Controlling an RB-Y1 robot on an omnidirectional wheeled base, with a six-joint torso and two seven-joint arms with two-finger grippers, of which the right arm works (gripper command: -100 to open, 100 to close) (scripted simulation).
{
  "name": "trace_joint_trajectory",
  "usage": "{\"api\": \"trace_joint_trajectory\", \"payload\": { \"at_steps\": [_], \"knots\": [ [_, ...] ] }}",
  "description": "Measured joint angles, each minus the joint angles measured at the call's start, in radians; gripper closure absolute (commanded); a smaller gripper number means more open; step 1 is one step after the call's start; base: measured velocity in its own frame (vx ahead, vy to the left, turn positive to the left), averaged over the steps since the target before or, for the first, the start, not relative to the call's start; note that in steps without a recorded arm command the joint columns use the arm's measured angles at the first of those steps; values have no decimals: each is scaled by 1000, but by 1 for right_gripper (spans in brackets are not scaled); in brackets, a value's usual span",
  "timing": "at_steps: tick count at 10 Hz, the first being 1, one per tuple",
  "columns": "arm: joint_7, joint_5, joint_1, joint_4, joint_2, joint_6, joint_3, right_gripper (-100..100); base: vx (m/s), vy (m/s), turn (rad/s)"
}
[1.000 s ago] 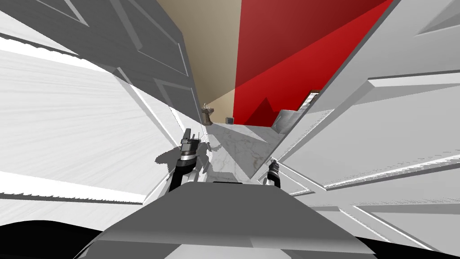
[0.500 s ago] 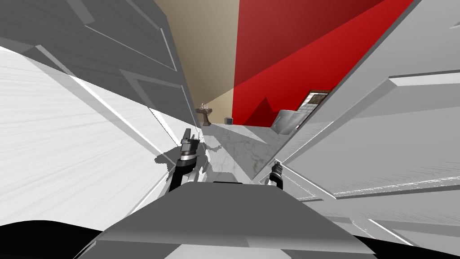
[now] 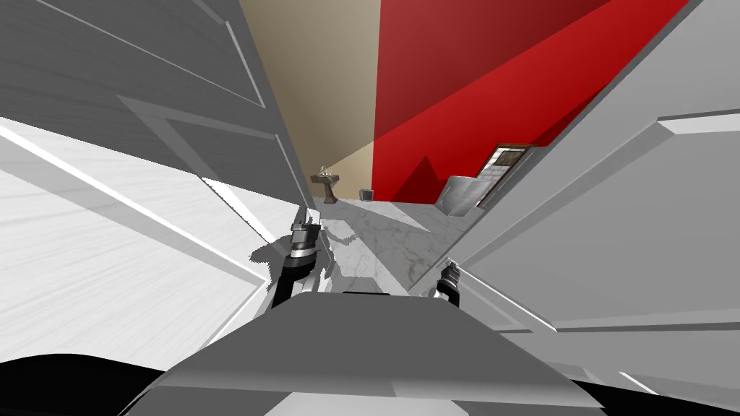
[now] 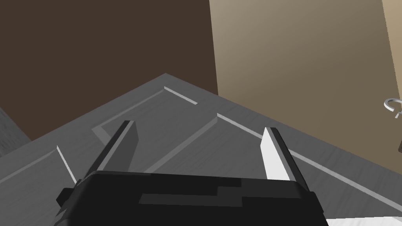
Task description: Push the door open
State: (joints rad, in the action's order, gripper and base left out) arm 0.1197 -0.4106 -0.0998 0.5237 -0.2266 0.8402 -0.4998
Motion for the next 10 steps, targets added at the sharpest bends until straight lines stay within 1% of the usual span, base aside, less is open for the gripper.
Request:
{"api": "trace_joint_trajectory", "payload": {
  "at_steps": [2, 3, 4, 5, 6, 7, 8, 9, 10],
  "knots": [
    [4, -7, 5, -1, 2, -2, -9, 100, 129, -58, -22],
    [6, -12, 4, -12, 0, 1, -16, 100, 175, -80, -22],
    [11, -19, 9, -6, 2, 0, -24, 100, 195, -81, -24],
    [15, -26, 4, -18, -4, 4, -35, 100, 207, -92, -31],
    [29, -36, 16, 11, 5, -4, -50, 100, 212, -94, -34],
    [32, -44, 9, -8, -5, 2, -60, 100, 217, -100, -24],
    [40, -54, 26, 22, 2, -5, -74, 100, 142, -78, -27],
    [41, -58, 18, 6, -7, 1, -80, 100, 195, -75, -31],
    [47, -68, 20, 1, -6, 8, -93, 100, 229, -84, -36]
  ]
}}
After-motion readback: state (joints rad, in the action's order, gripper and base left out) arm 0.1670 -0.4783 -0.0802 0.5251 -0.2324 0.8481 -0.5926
